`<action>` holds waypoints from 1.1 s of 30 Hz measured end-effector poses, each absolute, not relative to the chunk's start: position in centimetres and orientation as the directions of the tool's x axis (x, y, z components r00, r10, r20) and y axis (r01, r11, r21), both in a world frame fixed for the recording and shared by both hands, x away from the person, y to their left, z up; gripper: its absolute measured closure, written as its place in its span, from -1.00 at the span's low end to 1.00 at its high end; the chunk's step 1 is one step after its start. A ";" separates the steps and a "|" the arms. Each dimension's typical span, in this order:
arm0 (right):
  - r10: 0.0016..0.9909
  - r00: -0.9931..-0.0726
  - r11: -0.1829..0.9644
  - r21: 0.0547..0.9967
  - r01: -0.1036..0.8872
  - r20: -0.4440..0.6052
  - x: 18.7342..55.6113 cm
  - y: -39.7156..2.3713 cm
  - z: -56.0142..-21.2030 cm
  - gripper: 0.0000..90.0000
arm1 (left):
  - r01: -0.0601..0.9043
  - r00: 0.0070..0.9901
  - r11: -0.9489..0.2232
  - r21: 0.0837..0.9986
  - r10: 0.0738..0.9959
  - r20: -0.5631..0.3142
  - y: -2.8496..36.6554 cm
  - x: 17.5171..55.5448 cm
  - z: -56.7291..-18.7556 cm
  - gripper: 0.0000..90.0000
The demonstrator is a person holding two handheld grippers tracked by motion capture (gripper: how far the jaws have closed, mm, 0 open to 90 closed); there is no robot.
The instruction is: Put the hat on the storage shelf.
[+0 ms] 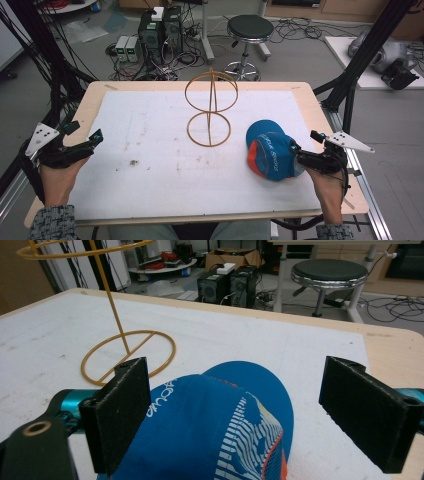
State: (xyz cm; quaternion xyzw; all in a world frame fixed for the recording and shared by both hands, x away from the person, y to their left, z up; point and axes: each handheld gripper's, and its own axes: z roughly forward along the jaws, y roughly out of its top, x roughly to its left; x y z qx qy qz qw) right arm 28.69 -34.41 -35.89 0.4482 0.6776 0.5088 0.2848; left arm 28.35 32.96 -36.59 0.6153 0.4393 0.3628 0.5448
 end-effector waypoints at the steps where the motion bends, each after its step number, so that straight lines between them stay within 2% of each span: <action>1: 0.895 -0.441 0.086 0.944 0.318 0.067 28.7 -34.3 -35.9 -0.67 | 0.145 0.351 -0.022 0.989 0.936 -0.031 33.0 28.3 -36.6 -0.62; 9: 0.890 -0.453 0.134 0.927 0.350 0.042 29.1 -33.6 -37.0 -0.51 | 0.144 0.353 -0.024 0.989 0.935 -0.029 33.0 28.3 -36.6 -0.62; 17: 0.889 -0.458 0.174 0.904 0.390 0.026 29.5 -33.3 -38.1 -0.25 | 0.145 0.357 -0.021 0.989 0.933 -0.033 32.9 28.4 -36.6 -0.62; 19: 0.890 -0.455 0.181 0.897 0.404 0.025 29.5 -33.3 -38.3 -0.09 | 0.145 0.359 -0.025 0.989 0.933 -0.029 32.8 28.4 -36.6 -0.61; 20: 0.890 -0.455 0.181 0.897 0.404 0.025 29.5 -33.3 -38.3 -0.09 | 0.145 0.360 -0.024 0.989 0.933 -0.030 32.8 28.4 -36.6 -0.61; 33: 0.918 -0.396 0.183 0.884 0.430 0.003 29.6 -32.5 -38.4 0.59 | 0.142 0.364 -0.024 0.990 0.931 -0.030 32.7 28.4 -36.5 -0.61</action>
